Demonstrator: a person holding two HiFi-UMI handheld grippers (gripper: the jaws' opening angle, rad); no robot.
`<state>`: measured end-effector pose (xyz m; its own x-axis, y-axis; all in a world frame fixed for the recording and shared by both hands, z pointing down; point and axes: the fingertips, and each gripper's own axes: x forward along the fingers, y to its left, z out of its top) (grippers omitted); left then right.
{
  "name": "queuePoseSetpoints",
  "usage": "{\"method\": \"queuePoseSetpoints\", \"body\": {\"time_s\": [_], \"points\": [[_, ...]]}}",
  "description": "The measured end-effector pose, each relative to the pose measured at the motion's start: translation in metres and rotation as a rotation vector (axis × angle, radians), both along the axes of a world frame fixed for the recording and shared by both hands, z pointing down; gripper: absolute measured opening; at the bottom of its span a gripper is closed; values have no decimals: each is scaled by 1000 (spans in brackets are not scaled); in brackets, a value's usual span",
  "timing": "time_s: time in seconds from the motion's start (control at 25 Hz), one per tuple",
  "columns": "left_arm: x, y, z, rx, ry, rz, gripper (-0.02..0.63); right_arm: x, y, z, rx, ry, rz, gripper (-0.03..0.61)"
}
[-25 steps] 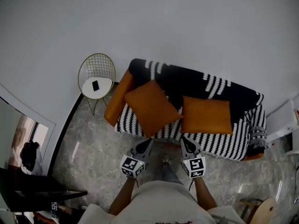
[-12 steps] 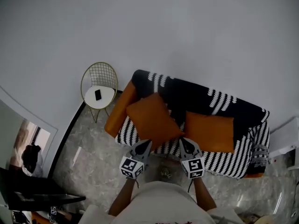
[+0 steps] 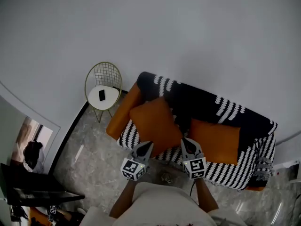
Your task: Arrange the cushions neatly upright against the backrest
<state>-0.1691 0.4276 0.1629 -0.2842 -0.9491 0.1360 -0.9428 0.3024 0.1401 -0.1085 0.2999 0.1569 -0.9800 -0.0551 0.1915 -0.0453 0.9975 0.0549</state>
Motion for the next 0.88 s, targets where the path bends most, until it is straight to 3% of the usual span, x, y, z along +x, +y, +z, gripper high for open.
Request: {"method": "queuePoseSetpoints", "body": {"time_s": [0.32,0.56,0.88], "points": [[-14,-4,13,-20,32,-23,29,-17,-7,11,-20,28,-19,29],[-27,-14,23,-40,39,11,29,-32,-17,19,-22,51,-3,29],[-72,-21,37,-41,80,3,29,-67,-23,35,-26,111,-1,29]]}}
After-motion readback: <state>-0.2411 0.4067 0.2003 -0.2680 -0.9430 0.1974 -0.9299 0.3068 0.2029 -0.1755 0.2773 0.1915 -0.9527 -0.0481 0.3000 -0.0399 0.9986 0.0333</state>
